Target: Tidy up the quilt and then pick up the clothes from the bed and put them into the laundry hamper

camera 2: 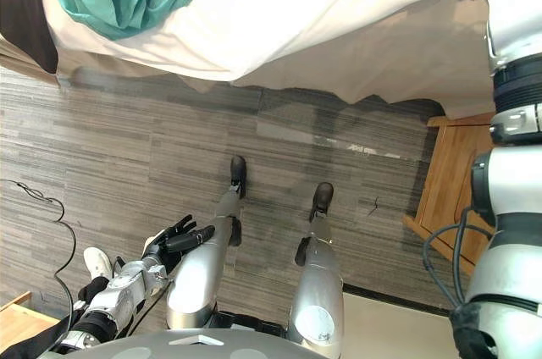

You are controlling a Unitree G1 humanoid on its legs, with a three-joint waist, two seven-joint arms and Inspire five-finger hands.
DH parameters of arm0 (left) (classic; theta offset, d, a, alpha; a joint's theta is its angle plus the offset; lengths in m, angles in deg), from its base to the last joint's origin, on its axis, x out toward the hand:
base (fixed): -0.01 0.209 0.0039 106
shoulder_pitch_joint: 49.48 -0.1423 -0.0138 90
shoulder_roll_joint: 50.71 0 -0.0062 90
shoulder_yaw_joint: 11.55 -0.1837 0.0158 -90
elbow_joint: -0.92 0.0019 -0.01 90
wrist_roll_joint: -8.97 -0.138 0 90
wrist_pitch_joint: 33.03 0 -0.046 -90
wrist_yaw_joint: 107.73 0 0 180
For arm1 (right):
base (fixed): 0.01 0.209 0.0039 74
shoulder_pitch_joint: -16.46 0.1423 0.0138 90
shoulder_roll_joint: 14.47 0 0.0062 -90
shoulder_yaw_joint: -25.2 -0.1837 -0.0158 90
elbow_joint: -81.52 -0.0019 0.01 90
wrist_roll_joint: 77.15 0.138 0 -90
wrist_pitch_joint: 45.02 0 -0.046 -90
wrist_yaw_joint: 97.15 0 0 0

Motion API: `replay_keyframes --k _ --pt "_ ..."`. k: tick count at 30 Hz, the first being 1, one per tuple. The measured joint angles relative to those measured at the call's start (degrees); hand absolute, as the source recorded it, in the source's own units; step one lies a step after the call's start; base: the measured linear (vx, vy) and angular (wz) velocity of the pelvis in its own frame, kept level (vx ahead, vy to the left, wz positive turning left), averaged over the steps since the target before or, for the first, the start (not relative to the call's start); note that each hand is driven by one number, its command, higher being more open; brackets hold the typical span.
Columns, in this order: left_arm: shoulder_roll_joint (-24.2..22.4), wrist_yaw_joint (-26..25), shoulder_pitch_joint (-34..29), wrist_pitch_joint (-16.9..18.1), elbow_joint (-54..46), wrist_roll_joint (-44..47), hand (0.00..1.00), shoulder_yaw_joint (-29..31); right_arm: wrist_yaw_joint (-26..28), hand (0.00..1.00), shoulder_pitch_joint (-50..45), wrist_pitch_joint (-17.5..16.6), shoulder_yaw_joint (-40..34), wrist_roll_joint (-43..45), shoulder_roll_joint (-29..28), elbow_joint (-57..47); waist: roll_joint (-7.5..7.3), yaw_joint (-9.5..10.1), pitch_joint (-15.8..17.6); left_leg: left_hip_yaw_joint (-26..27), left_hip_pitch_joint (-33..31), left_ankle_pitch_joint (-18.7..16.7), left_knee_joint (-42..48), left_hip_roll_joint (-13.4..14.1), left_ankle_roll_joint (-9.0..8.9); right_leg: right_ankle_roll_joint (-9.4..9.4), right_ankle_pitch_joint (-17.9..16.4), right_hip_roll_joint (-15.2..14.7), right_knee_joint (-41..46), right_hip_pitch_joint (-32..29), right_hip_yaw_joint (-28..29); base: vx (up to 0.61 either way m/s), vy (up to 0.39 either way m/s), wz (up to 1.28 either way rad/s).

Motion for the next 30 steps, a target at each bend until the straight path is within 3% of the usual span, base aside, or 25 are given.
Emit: replay_keyframes --k 3,5,6,9,13,16,19,21,24,26,30 --pt "-0.37 0.58 -1.05 -0.35 -0.13 -2.13 1.00 1.49 0.14 0.00 -6.33 -2.41 -6.22 4.68 -1.51 -0.07 -0.16 -0.30 -0.01 1.23 3.51 -0.51 -0.04 0.08 -0.14 0.00 0.00 -0.01 -0.48 3.06 0.98 0.02 -0.044 -0.18" --pt "-0.61 0.70 -3.00 -0.40 -0.96 -3.96 1.00 3.01 0.00 0.00 -12.16 -4.14 -13.66 7.89 -4.51 -0.53 -0.66 -1.81 -0.01 2.18 6.15 -0.78 -0.16 0.52 -0.15 0.03 -0.01 0.03 -0.65 5.43 1.31 0.02 -0.064 -0.17" --pt "-0.77 0.71 -3.50 -0.37 -1.17 -4.17 1.00 3.64 -0.11 1.00 -13.91 -4.39 -15.61 8.33 -5.41 -0.79 -1.00 -2.00 -0.09 2.65 6.91 -0.80 -0.17 0.59 -0.17 0.03 -0.01 0.06 -0.67 5.91 1.53 0.02 -0.064 -0.24" --pt "-1.16 0.65 -5.75 -0.36 -1.00 -4.97 1.00 6.02 -1.87 1.00 -23.59 -5.76 -24.97 10.96 -10.94 -2.26 -3.08 -3.05 -0.80 4.31 10.64 -1.45 -0.23 1.07 -0.76 0.07 -0.16 0.64 -0.90 9.18 2.81 0.01 -0.051 -0.24" --pt "-2.15 0.48 -6.86 -0.23 1.87 -8.60 1.00 9.50 -5.53 1.00 -37.44 -7.37 -36.33 17.73 -21.45 -8.47 -6.57 -3.81 -4.28 4.91 13.87 -2.67 -0.05 1.89 -1.14 0.38 -0.62 1.24 -2.14 12.46 2.91 0.00 -0.038 -0.07" --pt "-2.08 -0.19 -7.58 -0.16 4.36 -8.70 1.00 11.12 -8.58 1.00 -45.50 -8.79 -38.83 20.86 -30.52 -11.00 -9.47 -4.21 -6.79 6.23 17.00 -3.90 -0.04 1.84 -1.18 0.58 -1.23 1.17 -2.70 15.25 3.83 0.03 -0.031 -0.15" --pt "-2.07 -0.76 -9.02 -0.27 5.82 -8.84 1.00 12.61 -11.38 1.00 -55.21 -12.32 -39.37 21.01 -40.20 -14.89 -11.32 -4.65 -9.89 7.80 18.94 -5.11 -0.03 1.73 -1.17 0.64 -1.63 1.06 -2.69 16.44 5.12 0.06 -0.026 -0.23" --pt "-2.56 -1.56 -9.34 -0.31 6.64 -9.36 1.00 12.80 -13.18 1.00 -60.80 -14.64 -39.34 20.32 -44.40 -16.14 -11.44 -4.72 -10.99 8.66 20.14 -5.80 -0.04 1.73 -1.24 0.88 -1.90 1.03 -2.73 17.23 5.83 0.05 -0.022 -0.19" --pt "-3.24 -2.31 -10.62 -0.34 7.09 -10.98 1.00 14.33 -16.55 1.00 -70.03 -15.52 -39.31 18.16 -50.41 -16.28 -11.55 -5.98 -12.75 9.85 21.35 -6.50 -0.16 1.73 -1.20 1.09 -2.33 0.93 -2.72 17.96 6.82 0.03 -0.013 -0.21" --pt "-4.08 -2.67 -12.64 -0.37 7.20 -10.95 1.00 16.12 -21.55 1.00 -78.83 -15.65 -39.46 15.99 -54.82 -16.33 -11.33 -7.88 -13.95 11.28 22.48 -7.04 -0.20 1.88 -1.40 1.12 -2.63 0.96 -2.72 18.40 7.97 0.02 -0.009 -0.27" --pt "-5.32 -2.75 -14.66 -0.36 7.38 -11.04 1.00 17.46 -29.72 1.00 -88.93 -15.73 -42.61 16.00 -58.04 -20.86 -10.43 -9.32 -15.24 14.53 24.99 -8.59 -0.26 2.06 -1.88 0.57 -3.03 0.94 -2.59 19.16 8.71 -0.03 0.012 -0.41"
